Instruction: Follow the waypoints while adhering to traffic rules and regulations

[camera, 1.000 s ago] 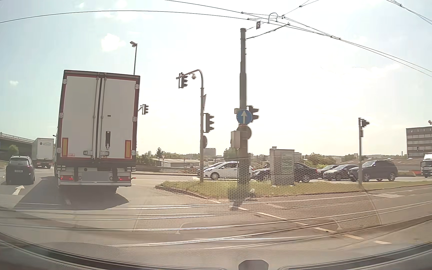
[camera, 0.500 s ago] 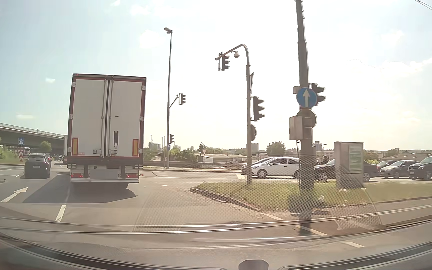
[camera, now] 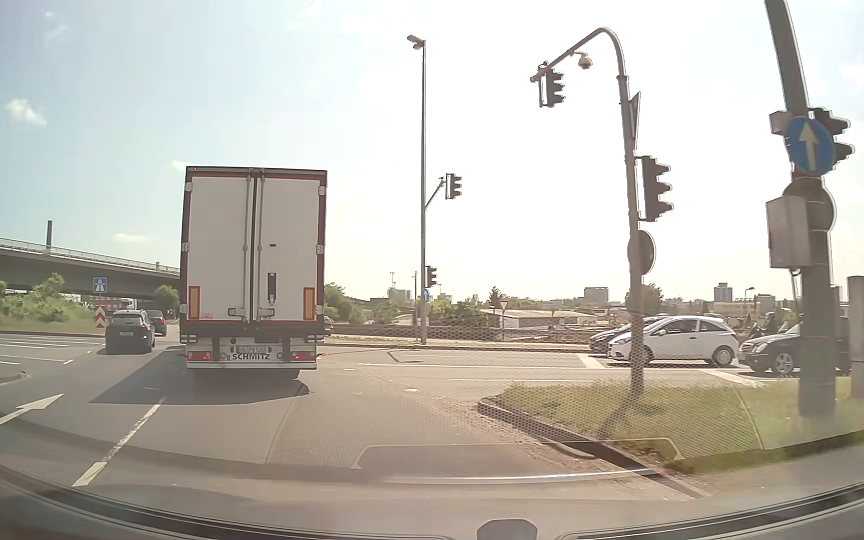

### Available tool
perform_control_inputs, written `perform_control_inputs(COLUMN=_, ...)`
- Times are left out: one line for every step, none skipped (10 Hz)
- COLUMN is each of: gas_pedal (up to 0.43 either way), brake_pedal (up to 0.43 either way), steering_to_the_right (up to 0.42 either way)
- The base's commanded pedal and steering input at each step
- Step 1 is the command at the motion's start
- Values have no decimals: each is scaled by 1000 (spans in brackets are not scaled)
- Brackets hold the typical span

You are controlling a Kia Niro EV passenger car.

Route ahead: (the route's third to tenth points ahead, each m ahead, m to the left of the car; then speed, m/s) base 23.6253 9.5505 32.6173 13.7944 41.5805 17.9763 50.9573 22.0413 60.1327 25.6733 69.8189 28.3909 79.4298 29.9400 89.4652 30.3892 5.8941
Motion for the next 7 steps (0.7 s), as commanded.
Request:
perform_control_inputs(gas_pedal=79, brake_pedal=30, steering_to_the_right=-226)
perform_control_inputs(gas_pedal=79, brake_pedal=30, steering_to_the_right=-226)
perform_control_inputs(gas_pedal=79, brake_pedal=30, steering_to_the_right=-225)
perform_control_inputs(gas_pedal=87, brake_pedal=30, steering_to_the_right=-223)
perform_control_inputs(gas_pedal=110, brake_pedal=30, steering_to_the_right=-218)
perform_control_inputs(gas_pedal=110, brake_pedal=30, steering_to_the_right=-212)
perform_control_inputs(gas_pedal=110, brake_pedal=30, steering_to_the_right=-199)
